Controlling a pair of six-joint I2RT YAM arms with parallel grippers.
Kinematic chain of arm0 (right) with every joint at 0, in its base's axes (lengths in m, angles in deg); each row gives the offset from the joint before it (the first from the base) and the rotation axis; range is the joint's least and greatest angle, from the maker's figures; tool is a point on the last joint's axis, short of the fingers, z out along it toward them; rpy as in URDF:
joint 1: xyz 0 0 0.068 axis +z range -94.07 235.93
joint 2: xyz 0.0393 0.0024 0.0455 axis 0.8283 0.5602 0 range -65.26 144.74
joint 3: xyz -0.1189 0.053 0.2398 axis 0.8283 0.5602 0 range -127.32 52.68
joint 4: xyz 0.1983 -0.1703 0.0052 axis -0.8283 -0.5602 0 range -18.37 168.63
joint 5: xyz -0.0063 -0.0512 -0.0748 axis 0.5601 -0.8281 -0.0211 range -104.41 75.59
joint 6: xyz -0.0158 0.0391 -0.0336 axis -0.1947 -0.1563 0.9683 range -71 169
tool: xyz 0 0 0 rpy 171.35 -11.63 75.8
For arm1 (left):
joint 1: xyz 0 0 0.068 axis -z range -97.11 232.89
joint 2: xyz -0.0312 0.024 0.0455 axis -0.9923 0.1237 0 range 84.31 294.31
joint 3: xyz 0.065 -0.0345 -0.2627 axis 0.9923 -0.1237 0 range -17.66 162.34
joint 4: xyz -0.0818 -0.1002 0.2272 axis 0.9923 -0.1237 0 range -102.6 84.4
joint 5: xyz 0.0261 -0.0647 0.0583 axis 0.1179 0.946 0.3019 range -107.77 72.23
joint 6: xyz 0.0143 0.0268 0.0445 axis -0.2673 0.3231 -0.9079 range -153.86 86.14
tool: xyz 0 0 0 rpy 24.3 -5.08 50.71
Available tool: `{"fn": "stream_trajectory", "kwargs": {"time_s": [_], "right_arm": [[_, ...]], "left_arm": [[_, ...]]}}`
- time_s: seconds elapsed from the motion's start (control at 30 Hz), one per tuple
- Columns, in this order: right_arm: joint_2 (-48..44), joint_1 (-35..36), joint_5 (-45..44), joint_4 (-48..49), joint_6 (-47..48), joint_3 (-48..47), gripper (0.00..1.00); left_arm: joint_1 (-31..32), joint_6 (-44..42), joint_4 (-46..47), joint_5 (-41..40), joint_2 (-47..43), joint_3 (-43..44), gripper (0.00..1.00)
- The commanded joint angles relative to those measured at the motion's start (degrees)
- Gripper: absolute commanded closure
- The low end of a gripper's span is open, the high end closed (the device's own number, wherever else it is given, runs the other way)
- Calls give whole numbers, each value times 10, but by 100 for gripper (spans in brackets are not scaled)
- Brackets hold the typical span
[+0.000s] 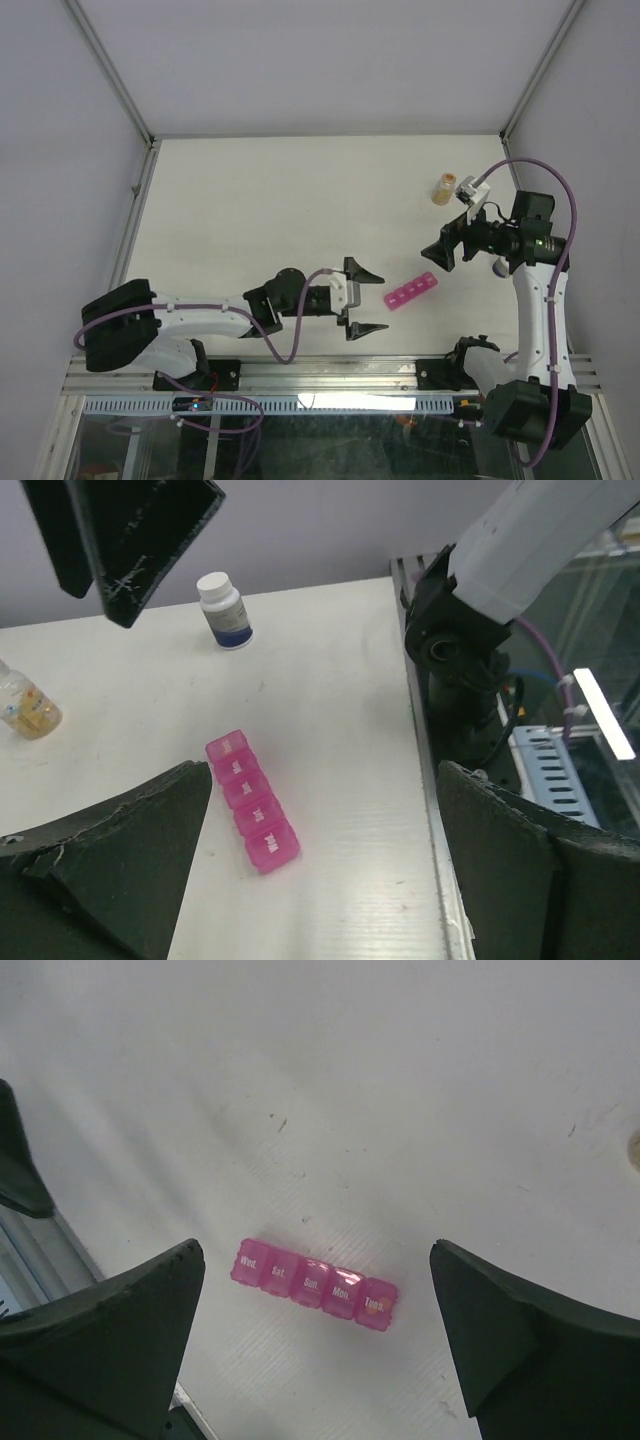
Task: Sort the pills into containers
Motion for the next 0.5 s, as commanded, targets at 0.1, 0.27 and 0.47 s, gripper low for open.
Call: {"fn": "stream_trajectory", "kwargs": {"time_s": [0.1, 0.27, 0.47], "right_arm": [[-17, -4, 82, 70, -33, 11, 1], [-36, -3, 63, 111, -50, 53, 2], [-41, -3, 41, 137, -37, 86, 6]], "left_arm": [[17, -116, 39, -63, 156, 97, 2], [17, -46, 3, -144, 238, 153, 6], [17, -9, -5, -190, 303, 178, 13]]}}
